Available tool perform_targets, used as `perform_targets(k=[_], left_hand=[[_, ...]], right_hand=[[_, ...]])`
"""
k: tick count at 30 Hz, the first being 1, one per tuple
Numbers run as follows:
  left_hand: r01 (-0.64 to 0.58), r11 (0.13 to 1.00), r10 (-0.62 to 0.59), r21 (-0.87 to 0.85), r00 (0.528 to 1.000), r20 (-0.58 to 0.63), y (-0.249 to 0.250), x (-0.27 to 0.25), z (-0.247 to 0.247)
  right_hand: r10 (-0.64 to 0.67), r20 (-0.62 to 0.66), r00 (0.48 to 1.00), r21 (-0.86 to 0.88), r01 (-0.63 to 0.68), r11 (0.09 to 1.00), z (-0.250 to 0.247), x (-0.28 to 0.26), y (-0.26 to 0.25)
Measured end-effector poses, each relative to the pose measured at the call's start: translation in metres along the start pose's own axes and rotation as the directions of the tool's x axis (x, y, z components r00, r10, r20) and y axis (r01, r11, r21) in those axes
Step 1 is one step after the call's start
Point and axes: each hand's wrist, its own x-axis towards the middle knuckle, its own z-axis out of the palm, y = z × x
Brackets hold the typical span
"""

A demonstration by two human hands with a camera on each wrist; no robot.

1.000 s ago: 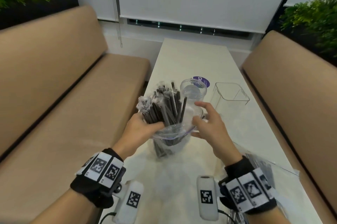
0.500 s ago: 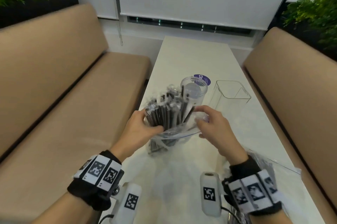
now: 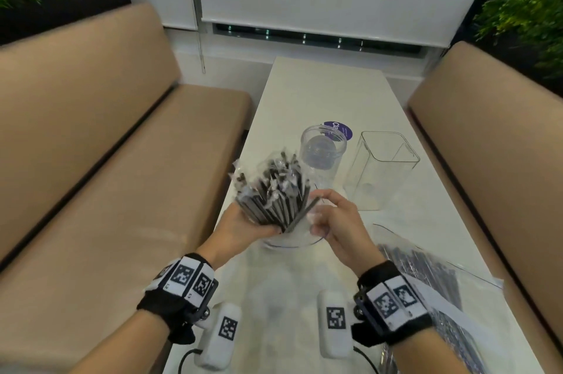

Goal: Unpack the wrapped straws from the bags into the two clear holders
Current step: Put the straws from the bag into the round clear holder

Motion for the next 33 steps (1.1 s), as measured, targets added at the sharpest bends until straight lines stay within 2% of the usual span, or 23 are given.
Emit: perform_targets(k=[1,3,5,6,7,8,9,10,12,14,16,18,20,22,24,27,31,33], left_hand=[[0.035,0.999,-0.035,-0.020,0.999,0.002,-0.004,0.000,-0.001],[0.082,0.996,-0.081,-0.030,0.996,0.025,-0.011,0.002,-0.001],[0.100,0.995,-0.098,-0.031,0.994,0.053,-0.013,0.001,-0.001],[0.108,0.994,-0.105,-0.033,0.992,0.064,-0.011,0.000,-0.001],[0.102,0.994,-0.099,-0.034,0.992,0.073,-0.006,0.000,-0.001],[0.088,0.996,-0.085,-0.030,0.993,0.076,-0.002,-0.001,-0.001],[0.067,0.997,-0.064,-0.033,0.994,0.088,0.004,-0.004,-0.001],[0.047,0.997,-0.042,-0.055,0.994,0.098,0.011,-0.006,0.000],[0.009,0.996,0.005,-0.090,0.988,0.154,0.021,-0.008,0.000],[0.008,0.997,0.009,-0.074,0.973,0.230,0.022,-0.007,-0.005],[0.055,0.994,-0.023,-0.099,0.954,0.300,0.016,-0.003,-0.015],[0.118,0.986,-0.059,-0.120,0.910,0.411,0.003,0.000,-0.023],[0.096,0.995,-0.075,-0.022,0.883,0.463,-0.007,-0.003,-0.015],[0.001,0.994,-0.040,0.106,0.929,0.367,-0.009,-0.005,0.001],[-0.037,0.998,0.026,0.047,0.978,0.205,-0.010,-0.004,0.015],[-0.061,0.998,0.061,-0.031,0.998,0.002,-0.004,0.002,0.016],[-0.049,0.989,0.044,-0.139,0.998,-0.042,0.008,0.010,0.003],[-0.052,0.982,0.043,-0.181,0.998,-0.053,0.010,0.014,0.002]], right_hand=[[-0.050,-0.043,0.998,-0.182,0.041,0.982,-0.002,0.004,0.008],[-0.103,-0.043,0.994,-0.524,0.065,0.849,-0.004,0.010,0.018],[-0.127,0.074,0.989,-0.808,0.134,0.574,-0.002,0.009,0.020],[-0.138,0.140,0.981,-0.883,0.187,0.430,-0.001,0.006,0.017],[-0.157,0.211,0.965,-0.908,0.253,0.333,0.001,0.000,0.011],[-0.182,0.299,0.937,-0.894,0.342,0.288,0.004,-0.006,0.003],[-0.204,0.396,0.895,-0.844,0.443,0.304,0.007,-0.012,-0.005],[-0.239,0.477,0.846,-0.762,0.534,0.366,0.009,-0.015,-0.011],[-0.367,0.505,0.782,-0.575,0.621,0.533,0.012,-0.016,-0.017],[-0.463,0.418,0.782,-0.432,0.619,0.656,0.012,-0.014,-0.019],[-0.488,0.335,0.806,-0.407,0.591,0.697,0.012,-0.010,-0.016],[-0.480,0.256,0.839,-0.410,0.543,0.733,0.014,-0.006,-0.008],[-0.491,0.177,0.853,-0.382,0.519,0.765,0.019,-0.003,0.002],[-0.505,0.124,0.854,-0.366,0.513,0.777,0.029,-0.003,0.010],[-0.459,0.090,0.884,-0.313,0.463,0.830,0.037,-0.004,0.010],[-0.426,0.073,0.902,-0.284,0.428,0.858,0.034,0.000,-0.001],[-0.440,-0.003,0.898,-0.253,0.425,0.869,0.018,0.008,-0.026],[-0.414,0.020,0.910,-0.176,0.411,0.894,0.016,0.008,-0.034]])
